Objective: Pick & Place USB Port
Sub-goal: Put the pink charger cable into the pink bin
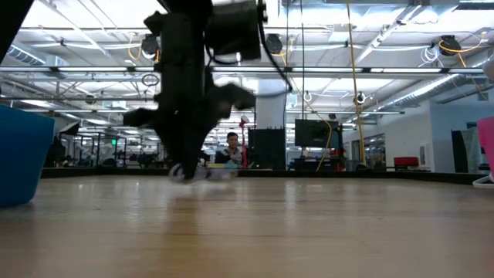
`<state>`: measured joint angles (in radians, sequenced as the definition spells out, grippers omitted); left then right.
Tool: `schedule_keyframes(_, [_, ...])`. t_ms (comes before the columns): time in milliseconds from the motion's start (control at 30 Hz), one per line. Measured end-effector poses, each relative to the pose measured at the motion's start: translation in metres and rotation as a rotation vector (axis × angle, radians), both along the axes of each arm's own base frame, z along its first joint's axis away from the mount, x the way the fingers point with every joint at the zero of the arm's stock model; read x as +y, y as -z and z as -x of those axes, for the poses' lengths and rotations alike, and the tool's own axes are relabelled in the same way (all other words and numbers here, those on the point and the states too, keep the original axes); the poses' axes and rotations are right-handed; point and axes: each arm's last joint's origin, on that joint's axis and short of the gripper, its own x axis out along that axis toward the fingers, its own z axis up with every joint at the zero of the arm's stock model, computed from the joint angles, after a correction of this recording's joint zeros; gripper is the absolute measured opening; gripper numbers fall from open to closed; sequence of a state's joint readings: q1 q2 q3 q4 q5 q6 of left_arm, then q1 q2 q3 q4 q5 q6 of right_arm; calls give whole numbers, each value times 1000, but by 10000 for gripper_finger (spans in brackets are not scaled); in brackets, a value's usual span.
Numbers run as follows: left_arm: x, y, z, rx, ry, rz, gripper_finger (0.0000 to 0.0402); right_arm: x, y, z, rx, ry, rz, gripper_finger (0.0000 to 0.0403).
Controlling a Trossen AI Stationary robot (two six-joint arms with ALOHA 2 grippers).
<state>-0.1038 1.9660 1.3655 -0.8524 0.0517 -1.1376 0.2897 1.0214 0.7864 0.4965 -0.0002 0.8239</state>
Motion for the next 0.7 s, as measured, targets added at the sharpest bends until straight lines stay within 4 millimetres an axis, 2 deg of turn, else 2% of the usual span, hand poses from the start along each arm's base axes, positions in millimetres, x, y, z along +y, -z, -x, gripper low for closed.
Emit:
schedule_keyframes(67, [-2, -16, 0, -79, 2, -12, 13, 0, 0, 0, 0, -1, -2, 132])
schedule_keyframes(167, [-8, -50, -1, -277, -20, -44, 13, 0, 0, 0, 2, -7, -9, 132])
schedule_keyframes(333, [-25, -127, 9, -729, -91, -163, 13, 2, -1, 1, 2, -66, -36, 132])
schedule_keyframes(467, [-40, -178, 23, -1040, -119, -277, 13, 3, -1, 1, 4, -55, -46, 132])
schedule_keyframes(567, [-48, -199, 25, -1203, -78, -287, 13, 1, -1, 1, -1, 39, -51, 132])
schedule_keyframes(700, [-57, -206, 24, -1288, -59, -257, 13, -3, -4, 1, -29, 144, -53, 132])
